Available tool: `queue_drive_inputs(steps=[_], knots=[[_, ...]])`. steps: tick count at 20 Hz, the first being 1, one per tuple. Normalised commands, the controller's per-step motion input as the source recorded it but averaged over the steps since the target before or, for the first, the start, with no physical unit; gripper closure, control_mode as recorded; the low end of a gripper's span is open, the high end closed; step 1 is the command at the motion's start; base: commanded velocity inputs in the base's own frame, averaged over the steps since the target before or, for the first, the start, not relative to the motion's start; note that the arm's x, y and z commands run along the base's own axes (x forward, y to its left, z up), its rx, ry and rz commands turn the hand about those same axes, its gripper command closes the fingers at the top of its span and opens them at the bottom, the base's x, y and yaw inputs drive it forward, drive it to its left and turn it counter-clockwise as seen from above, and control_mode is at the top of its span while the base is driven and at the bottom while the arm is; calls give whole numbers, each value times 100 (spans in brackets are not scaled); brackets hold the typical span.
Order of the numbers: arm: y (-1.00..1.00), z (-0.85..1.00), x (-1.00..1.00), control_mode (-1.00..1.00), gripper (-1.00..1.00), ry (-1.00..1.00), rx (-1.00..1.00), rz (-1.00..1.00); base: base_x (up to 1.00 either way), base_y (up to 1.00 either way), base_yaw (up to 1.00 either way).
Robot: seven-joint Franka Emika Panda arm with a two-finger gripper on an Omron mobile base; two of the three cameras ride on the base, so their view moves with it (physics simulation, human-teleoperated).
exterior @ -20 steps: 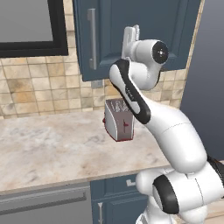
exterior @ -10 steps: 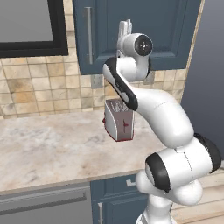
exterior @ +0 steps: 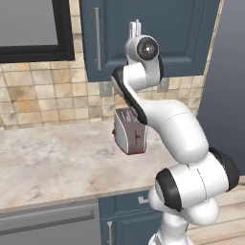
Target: Pick the squash, avocado from the counter and place them in the cabinet. Then close the cabinet.
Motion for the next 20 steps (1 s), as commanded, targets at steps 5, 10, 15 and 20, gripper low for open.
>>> queue_drive_inputs(steps=[5, 10, 15, 20], knots=[[-53, 1, -84, -100, -100, 0, -8, 0, 0, 0, 0], [-34, 13, -100, -100, -100, 0, -5, 0, 0, 0, 0], [-2, 1, -100, -100, -100, 3, -7, 0, 0, 0, 0], [9, 0, -100, -100, -100, 19, -10, 6, 0, 0, 0]])
